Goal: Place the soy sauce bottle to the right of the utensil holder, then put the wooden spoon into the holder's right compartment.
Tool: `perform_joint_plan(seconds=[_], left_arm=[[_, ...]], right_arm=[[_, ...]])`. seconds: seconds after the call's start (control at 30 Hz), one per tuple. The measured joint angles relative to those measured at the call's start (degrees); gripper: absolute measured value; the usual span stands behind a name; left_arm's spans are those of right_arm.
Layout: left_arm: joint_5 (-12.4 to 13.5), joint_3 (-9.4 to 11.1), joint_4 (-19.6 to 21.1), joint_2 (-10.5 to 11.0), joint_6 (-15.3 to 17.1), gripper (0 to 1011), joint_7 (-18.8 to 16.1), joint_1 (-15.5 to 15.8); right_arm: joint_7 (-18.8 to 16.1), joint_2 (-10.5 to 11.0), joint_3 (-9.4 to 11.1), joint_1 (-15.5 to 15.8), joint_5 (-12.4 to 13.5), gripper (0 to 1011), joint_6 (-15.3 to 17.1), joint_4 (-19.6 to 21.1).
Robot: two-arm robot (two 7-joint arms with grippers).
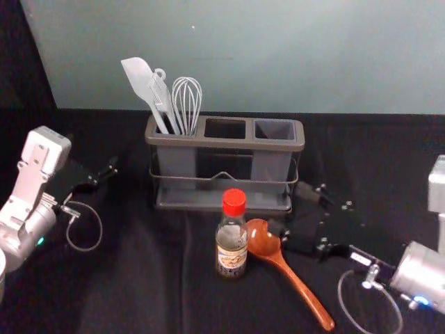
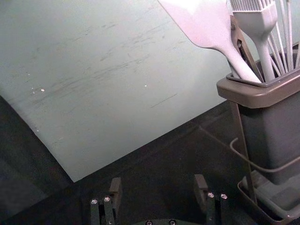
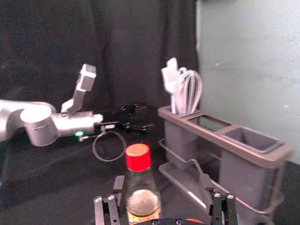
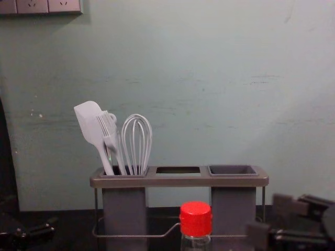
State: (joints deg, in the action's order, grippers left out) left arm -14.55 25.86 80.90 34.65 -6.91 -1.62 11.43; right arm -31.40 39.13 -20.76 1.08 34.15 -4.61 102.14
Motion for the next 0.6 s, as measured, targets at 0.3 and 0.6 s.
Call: perform_joint_plan(seconds=[0.3,0.6], left_arm=[[0.0,0.0,0.0,0.0,0.0,1005,0.0,0.0],[0.0,0.0,0.0,0.0,0.0,1005,0.0,0.0]], right_arm=[[-3.1,-2.9,-4.3,-6.2,-2.2,1003,3.7,-3.3],[-3.9,-5.4,-7.9,-10.5,-4.0,1003,5.4,-5.5]])
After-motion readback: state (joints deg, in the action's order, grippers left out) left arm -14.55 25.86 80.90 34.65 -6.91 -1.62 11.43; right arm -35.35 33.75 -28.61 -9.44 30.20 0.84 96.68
